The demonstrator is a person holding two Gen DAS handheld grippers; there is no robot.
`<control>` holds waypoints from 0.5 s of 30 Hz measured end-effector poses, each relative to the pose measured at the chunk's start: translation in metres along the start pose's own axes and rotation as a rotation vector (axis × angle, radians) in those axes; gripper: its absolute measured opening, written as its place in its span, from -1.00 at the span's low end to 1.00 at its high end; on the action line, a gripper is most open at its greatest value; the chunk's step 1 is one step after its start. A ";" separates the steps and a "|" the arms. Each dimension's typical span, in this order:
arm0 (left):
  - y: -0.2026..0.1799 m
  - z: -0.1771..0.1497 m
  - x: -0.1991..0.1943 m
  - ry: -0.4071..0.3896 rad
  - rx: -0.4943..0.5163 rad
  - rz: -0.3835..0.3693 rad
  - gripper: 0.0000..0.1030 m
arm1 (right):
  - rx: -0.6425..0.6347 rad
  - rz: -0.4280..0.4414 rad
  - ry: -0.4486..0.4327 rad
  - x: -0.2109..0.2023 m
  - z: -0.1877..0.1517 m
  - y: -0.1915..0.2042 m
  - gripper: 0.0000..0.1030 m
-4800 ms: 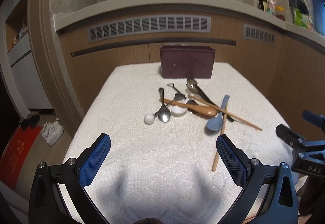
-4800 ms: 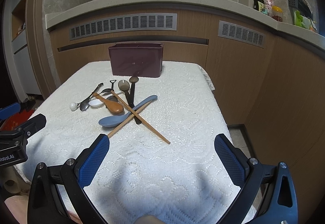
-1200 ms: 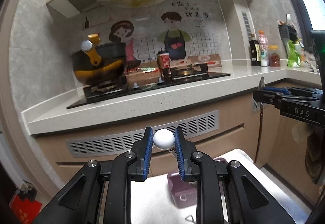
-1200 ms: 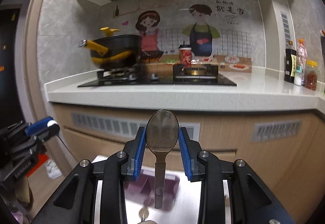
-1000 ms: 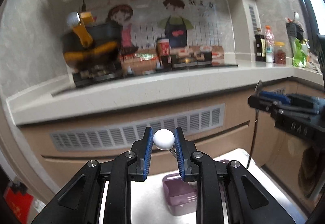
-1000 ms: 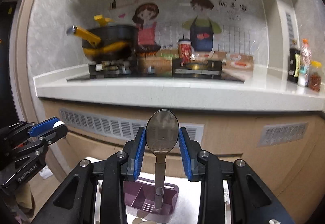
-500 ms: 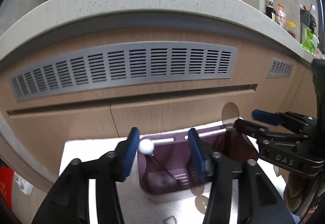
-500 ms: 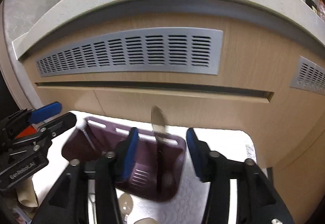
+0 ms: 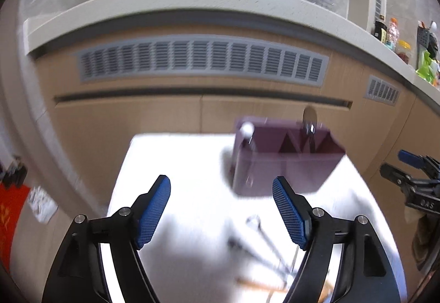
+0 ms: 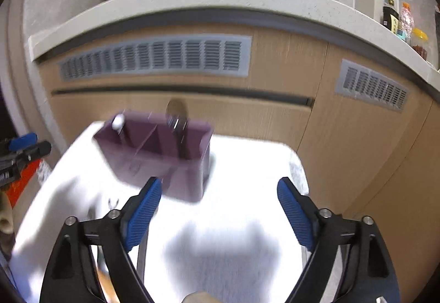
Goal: Organize utensils
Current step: 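Grasp a wooden chopstick with the right tool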
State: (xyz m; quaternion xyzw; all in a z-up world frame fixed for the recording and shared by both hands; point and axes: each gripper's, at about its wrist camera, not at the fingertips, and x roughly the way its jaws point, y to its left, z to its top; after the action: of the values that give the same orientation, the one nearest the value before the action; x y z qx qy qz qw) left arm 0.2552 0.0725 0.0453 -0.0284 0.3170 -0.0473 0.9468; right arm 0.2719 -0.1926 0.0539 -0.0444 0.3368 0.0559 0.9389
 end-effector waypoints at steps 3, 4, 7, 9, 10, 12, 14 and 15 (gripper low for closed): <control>0.011 -0.032 -0.018 0.025 -0.030 0.020 0.61 | -0.059 0.017 0.046 -0.009 -0.031 0.012 0.74; 0.016 -0.045 -0.024 0.034 -0.046 0.032 0.64 | -0.076 0.021 0.064 -0.009 -0.040 0.016 0.74; 0.022 -0.075 -0.032 0.073 -0.063 0.048 0.65 | -0.153 0.028 0.125 -0.010 -0.069 0.033 0.74; 0.027 -0.092 -0.033 0.110 -0.074 0.041 0.65 | -0.198 0.055 0.159 -0.011 -0.086 0.043 0.74; 0.029 -0.097 -0.033 0.125 -0.078 0.040 0.65 | -0.216 0.087 0.183 -0.012 -0.095 0.048 0.74; 0.030 -0.108 -0.031 0.151 -0.074 0.030 0.65 | -0.232 0.151 0.225 -0.014 -0.107 0.054 0.75; 0.031 -0.116 -0.028 0.171 -0.074 0.030 0.65 | -0.244 0.192 0.253 -0.015 -0.118 0.058 0.75; 0.031 -0.118 -0.027 0.176 -0.075 0.030 0.65 | -0.247 0.197 0.260 -0.014 -0.121 0.058 0.75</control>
State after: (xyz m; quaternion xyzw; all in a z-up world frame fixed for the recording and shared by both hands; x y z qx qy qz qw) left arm 0.1652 0.1035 -0.0353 -0.0547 0.4008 -0.0234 0.9142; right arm 0.1768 -0.1505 -0.0329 -0.1327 0.4483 0.1822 0.8650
